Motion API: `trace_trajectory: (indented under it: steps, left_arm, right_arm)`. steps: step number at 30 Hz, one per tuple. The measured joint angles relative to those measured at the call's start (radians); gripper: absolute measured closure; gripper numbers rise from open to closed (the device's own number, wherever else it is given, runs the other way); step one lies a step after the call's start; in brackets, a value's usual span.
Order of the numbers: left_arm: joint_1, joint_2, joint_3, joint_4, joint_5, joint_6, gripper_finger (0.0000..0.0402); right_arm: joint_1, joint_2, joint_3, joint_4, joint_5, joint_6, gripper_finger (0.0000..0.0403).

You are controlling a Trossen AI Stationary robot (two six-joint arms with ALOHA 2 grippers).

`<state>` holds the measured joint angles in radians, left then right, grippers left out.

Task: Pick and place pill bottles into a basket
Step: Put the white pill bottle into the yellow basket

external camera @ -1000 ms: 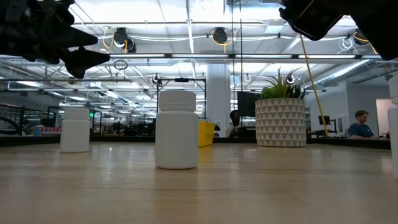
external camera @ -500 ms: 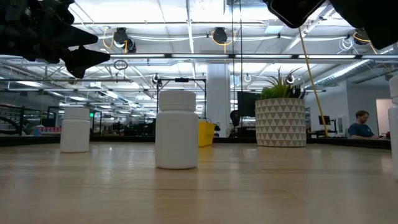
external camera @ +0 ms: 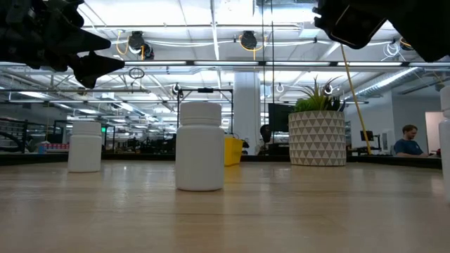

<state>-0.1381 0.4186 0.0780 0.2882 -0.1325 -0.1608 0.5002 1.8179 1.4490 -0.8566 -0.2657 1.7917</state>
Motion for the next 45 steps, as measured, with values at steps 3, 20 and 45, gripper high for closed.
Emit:
trace_trajectory:
  steps: [3,20,45]
  left_arm:
    - [0.0,0.0,0.0,0.0,0.0,0.0,0.0128]
    - [0.0,0.0,0.0,0.0,0.0,0.0,0.0128]
    - [0.0,0.0,0.0,0.001,0.0,0.0,0.0128]
  right_arm:
    - [-0.002,0.0,0.0,-0.016,-0.001,0.001,0.0234]
    - [0.039,-0.016,0.1,-0.225,0.148,0.047,0.0228]
    - [0.086,0.081,0.097,-0.113,0.131,0.069,0.0102]
